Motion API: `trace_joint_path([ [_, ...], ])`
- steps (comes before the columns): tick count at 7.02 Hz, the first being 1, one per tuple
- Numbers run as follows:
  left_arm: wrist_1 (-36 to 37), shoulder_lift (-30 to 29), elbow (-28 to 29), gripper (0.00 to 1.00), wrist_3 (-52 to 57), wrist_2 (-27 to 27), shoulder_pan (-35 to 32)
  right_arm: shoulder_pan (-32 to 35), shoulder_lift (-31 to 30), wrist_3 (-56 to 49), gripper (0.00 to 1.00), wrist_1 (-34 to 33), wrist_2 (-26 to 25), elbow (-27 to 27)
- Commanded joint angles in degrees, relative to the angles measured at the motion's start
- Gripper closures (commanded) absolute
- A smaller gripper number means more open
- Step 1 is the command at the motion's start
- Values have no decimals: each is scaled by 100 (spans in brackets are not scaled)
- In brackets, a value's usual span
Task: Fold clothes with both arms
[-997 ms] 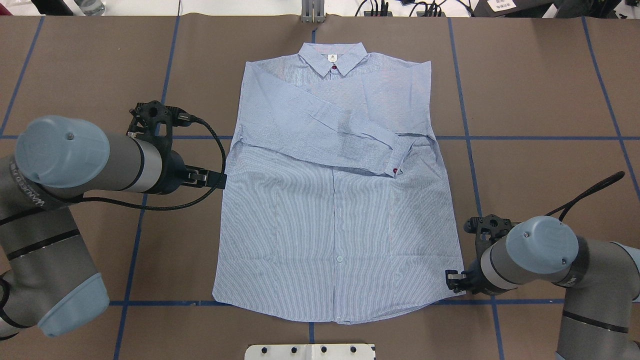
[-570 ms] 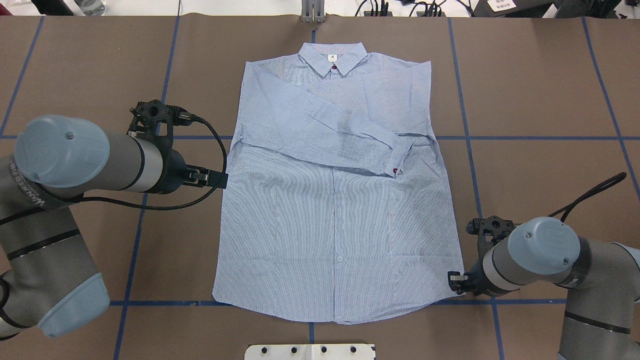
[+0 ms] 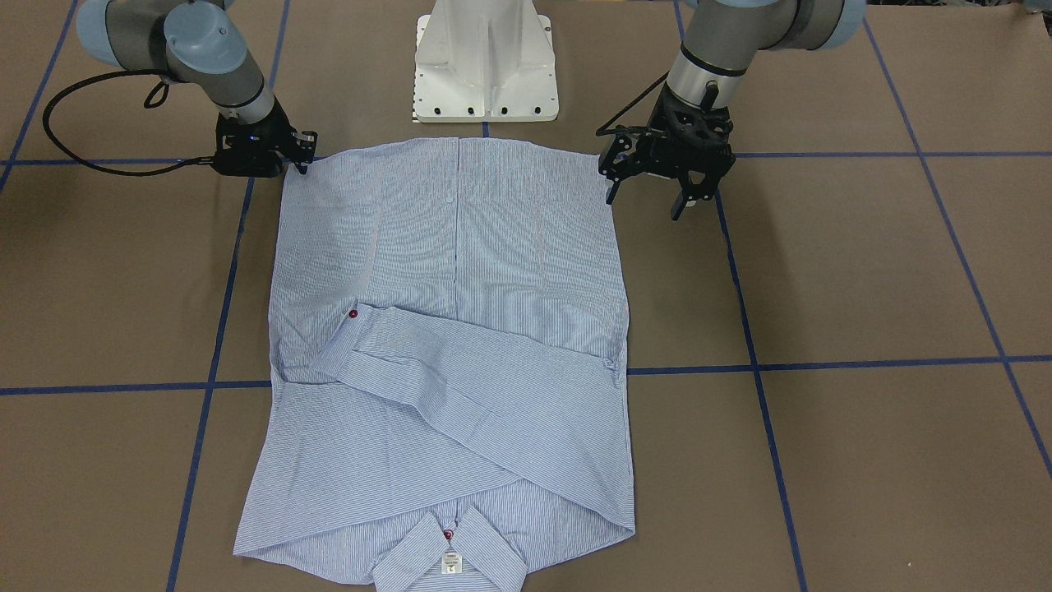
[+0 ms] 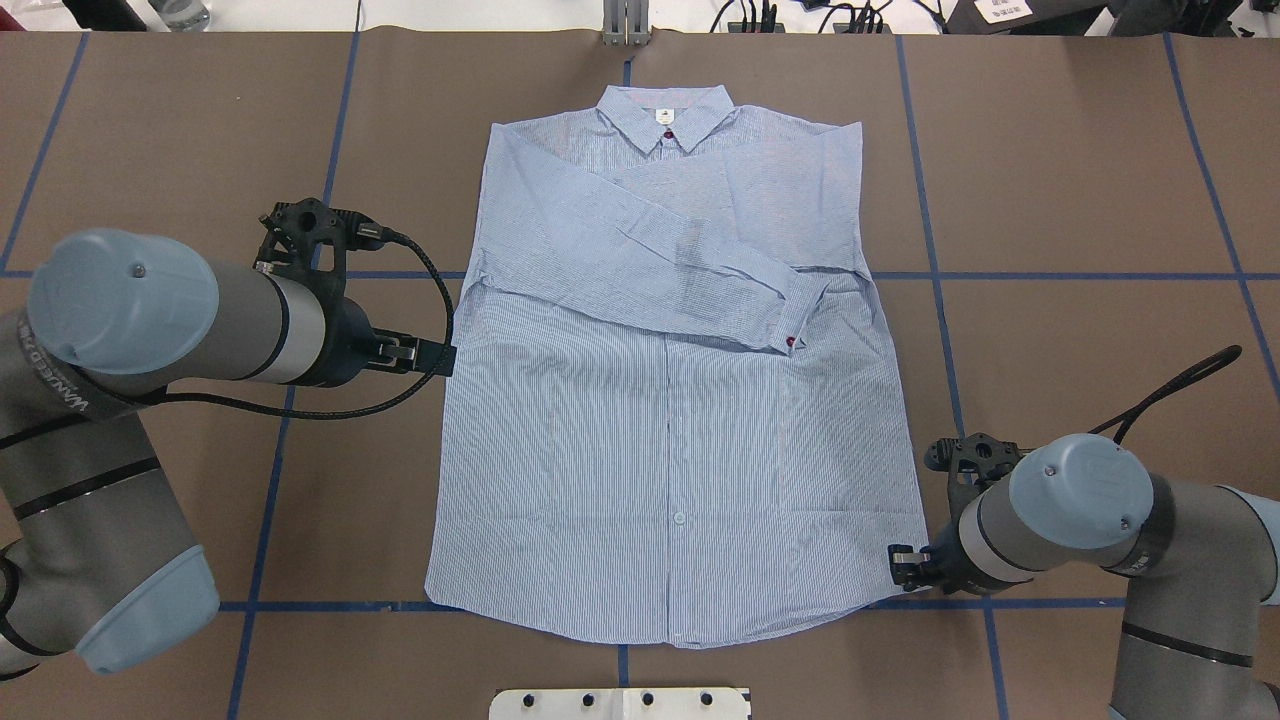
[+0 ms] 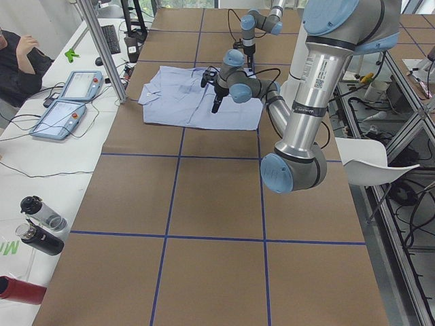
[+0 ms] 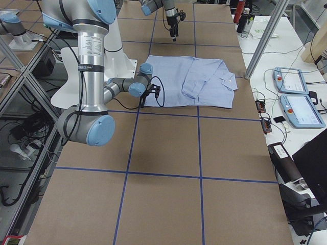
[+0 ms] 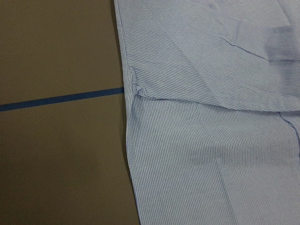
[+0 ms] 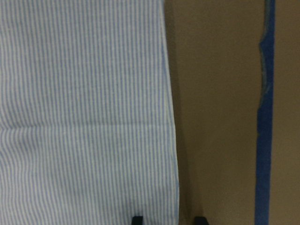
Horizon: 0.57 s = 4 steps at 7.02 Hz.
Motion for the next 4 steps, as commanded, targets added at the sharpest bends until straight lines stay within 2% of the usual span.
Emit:
trace_joint_path([
  [1,2,-6,0,0,0,0,-3,-1,2,-29,52,17,1,-58],
  [2,2,-6,0,0,0,8,-3,-9,11,-30,57,26,1,-58],
  [3,2,-6,0,0,0,9,-3,-1,11,-30,75,26,10,-58],
  [4,2,-6,0,0,0,9,-3,-1,11,-30,97,26,1,-50],
])
